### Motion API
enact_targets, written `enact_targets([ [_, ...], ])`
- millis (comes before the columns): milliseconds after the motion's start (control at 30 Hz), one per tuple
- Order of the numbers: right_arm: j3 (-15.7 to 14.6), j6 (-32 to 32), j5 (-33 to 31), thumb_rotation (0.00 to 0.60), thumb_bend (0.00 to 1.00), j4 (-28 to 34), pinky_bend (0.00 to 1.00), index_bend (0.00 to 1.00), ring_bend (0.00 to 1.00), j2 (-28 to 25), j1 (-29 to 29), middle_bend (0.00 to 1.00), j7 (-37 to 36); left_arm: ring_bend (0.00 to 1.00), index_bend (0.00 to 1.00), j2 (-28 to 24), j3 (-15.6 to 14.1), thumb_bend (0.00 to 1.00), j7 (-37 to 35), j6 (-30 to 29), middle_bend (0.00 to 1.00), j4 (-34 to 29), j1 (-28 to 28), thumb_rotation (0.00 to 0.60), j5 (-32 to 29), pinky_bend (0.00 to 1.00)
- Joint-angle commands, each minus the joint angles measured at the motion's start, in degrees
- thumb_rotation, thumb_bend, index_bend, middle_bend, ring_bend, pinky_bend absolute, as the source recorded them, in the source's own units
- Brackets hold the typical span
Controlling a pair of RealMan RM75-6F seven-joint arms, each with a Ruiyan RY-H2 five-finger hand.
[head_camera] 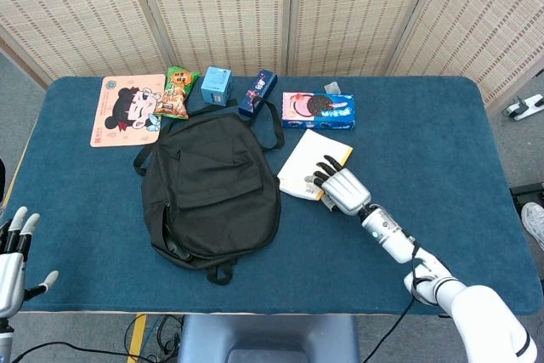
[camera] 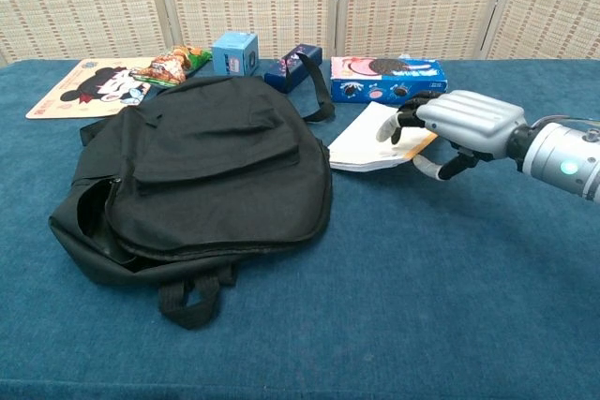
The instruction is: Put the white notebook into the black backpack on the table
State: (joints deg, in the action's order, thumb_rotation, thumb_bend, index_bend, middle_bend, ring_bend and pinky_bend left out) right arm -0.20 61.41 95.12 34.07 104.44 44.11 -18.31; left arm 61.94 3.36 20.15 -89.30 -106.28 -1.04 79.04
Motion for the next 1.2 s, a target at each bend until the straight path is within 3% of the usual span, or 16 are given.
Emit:
enact_targets([
  [33,0.7,-0.2,-0.7,0.6,0.5,0.0,0.05,0.24,0.13,0.3,0.7,0.3,-0.1,0.0,0.0,-0.2,0.1,0.18,-0.1,0.1,0.0,-0.2,-0.1,0.6,0.0,0.0],
  [367,3.2,-2.3,-3.3,0.6,0.41,0.6,0.05,0.3,0.13,0.6,2.9,0.3,0.7,0.0,0.01,-0.6,0.4,0.18,-0.7,0.7,0.0,-0.6,-0.5,0.6,-0.2,0.0],
  [667,4.6,-4.5,-5.5,0.6,0.27,0.2,0.05,0.44,0.13,1.4,4.1,0.35,1.5,0.0,0.01,-0.8,0.5,0.18,-1.1,0.9,0.0,-0.7,-0.7,0.6,-0.5,0.0],
  [800,4.7,-5.1,-5.8,0.6,0.27,-0.3,0.05,0.5,0.15,1.8,4.4,0.37,1.5,0.0,0.01,-0.9,0.6,0.18,-1.3,0.8,0.0,-0.8,-0.8,0.6,-0.4,0.0],
  [1200,5.1,-5.7,-6.8,0.6,0.4,-1.0,0.06,0.65,0.2,1.7,4.9,0.44,1.2,0.0,0.01,-1.3,0.9,0.18,-2.0,0.7,0.0,-0.5,-1.0,0.6,-0.2,0.0],
])
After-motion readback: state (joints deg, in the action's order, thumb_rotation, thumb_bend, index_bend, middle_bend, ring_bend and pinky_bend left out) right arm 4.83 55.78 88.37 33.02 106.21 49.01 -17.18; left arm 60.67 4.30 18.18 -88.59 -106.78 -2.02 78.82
